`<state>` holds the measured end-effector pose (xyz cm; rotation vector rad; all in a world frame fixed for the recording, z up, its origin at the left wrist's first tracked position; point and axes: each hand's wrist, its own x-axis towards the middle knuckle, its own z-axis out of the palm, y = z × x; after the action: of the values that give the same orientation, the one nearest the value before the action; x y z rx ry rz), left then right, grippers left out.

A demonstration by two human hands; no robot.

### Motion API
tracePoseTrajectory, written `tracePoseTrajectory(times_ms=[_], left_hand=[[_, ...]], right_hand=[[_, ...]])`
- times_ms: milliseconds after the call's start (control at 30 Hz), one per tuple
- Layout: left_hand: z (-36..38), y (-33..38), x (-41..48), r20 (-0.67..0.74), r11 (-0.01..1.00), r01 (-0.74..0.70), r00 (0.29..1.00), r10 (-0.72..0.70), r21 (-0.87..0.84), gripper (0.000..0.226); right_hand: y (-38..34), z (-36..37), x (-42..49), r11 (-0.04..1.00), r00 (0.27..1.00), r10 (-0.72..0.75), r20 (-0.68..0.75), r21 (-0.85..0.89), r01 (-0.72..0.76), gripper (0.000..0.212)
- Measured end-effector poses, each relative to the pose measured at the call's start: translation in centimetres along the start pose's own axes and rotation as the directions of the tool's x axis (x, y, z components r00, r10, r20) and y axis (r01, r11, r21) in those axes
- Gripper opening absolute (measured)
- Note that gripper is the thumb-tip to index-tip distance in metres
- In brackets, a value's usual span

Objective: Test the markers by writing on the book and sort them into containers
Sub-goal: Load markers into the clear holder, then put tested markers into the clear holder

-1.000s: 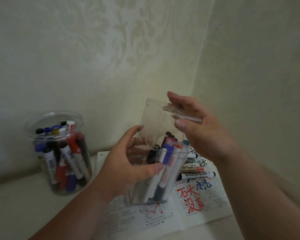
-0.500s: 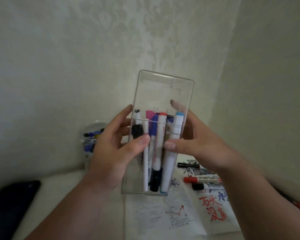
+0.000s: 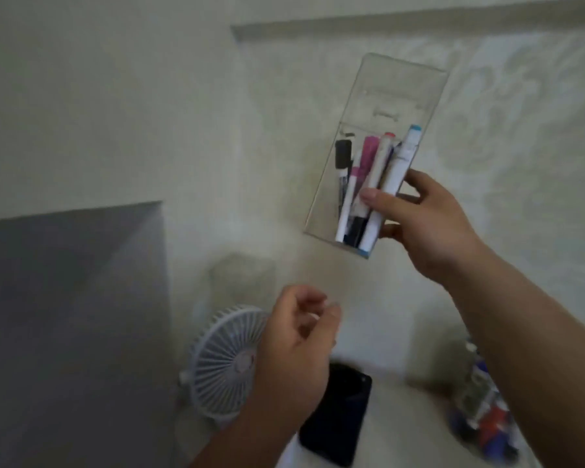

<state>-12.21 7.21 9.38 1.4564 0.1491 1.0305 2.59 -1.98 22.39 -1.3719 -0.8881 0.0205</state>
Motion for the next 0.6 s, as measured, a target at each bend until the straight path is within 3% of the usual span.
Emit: tracePoseTrajectory(times_ms=[100, 267, 500, 600], left_hand=[[-3.4, 0.0, -0.3, 0.113, 0.993, 0.047, 0.992, -0.059, 0.108, 0.025], [-6.1, 0.1, 0.2, 0.188, 0.981, 0.052, 0.978, -0.088, 0.189, 0.025], [-7.5, -0.6, 0.7, 0.238, 0.981, 0.140, 0.956, -0.170, 0.137, 0.023], [-7.4, -1.0, 0.9, 0.249, 0.980, 0.149, 0.952, -0.179, 0.133, 0.024]], right_hand=[[0.1, 6.2, 3.6, 1.000, 0.998, -0.001, 0.059, 0.004, 0.001, 0.081], [3.5, 13.6, 5.1, 0.989, 0.988, 0.061, 0.145, -0.144, -0.039, 0.087], [7.6, 15.8, 4.8, 0.948, 0.985, 0.112, 0.133, -0.312, -0.066, 0.127], [7.2, 16.1, 4.8, 0.853, 0.994, 0.073, 0.086, -0.521, -0.018, 0.118]])
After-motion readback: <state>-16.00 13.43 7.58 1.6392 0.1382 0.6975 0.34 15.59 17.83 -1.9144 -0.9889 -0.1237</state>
